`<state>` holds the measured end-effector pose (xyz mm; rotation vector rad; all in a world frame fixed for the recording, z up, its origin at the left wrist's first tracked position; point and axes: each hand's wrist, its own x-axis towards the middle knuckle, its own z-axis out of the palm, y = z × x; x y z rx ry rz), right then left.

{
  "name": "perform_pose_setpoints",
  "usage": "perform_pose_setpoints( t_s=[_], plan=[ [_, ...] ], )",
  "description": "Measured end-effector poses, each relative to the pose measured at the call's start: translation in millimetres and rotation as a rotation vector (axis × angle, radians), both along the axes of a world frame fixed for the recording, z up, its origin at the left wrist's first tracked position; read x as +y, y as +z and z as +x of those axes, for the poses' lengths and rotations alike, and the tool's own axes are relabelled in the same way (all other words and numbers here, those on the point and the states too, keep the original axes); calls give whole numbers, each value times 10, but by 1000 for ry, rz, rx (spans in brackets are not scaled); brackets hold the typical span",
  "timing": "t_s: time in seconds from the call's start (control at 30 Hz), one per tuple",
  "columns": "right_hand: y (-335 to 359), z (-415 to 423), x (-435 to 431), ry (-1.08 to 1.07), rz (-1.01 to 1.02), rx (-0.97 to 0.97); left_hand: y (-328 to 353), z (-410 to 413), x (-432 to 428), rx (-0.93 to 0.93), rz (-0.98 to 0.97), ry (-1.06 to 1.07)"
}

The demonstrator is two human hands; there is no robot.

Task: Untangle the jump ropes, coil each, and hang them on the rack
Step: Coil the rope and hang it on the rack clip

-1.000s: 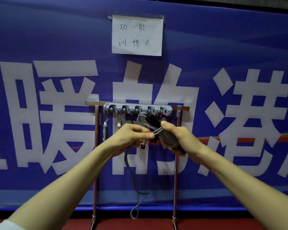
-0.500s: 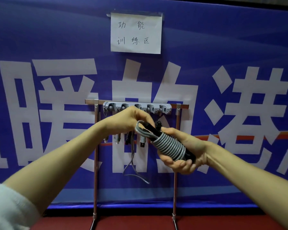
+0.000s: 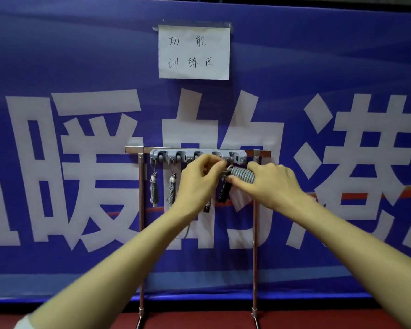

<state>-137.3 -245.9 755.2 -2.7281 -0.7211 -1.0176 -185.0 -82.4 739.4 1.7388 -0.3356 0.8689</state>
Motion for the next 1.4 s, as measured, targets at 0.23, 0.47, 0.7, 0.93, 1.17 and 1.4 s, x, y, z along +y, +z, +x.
perform_pose_setpoints(
  t_s=[0.23,0.47,0.7,0.93,1.17,1.4],
  plan=[
    [-18,108,-81,113,-2,-475,70,1,117,713,-420,-629],
    [-43,107,-81,109,8,-547,33,0,158,385,-105,-332],
    [-85,65,-16,-45,-122,-283,-237,194,155,-405,639,331],
    [-39,11,60,-41,-108,-333,-208,71,0,-98,-60,-26],
    [10,10,103,-5,-95,-435,-42,26,154,494,-358,-358],
    [-19,36,80,1,-100,-462,107,62,358,729,-187,-485]
  ],
)
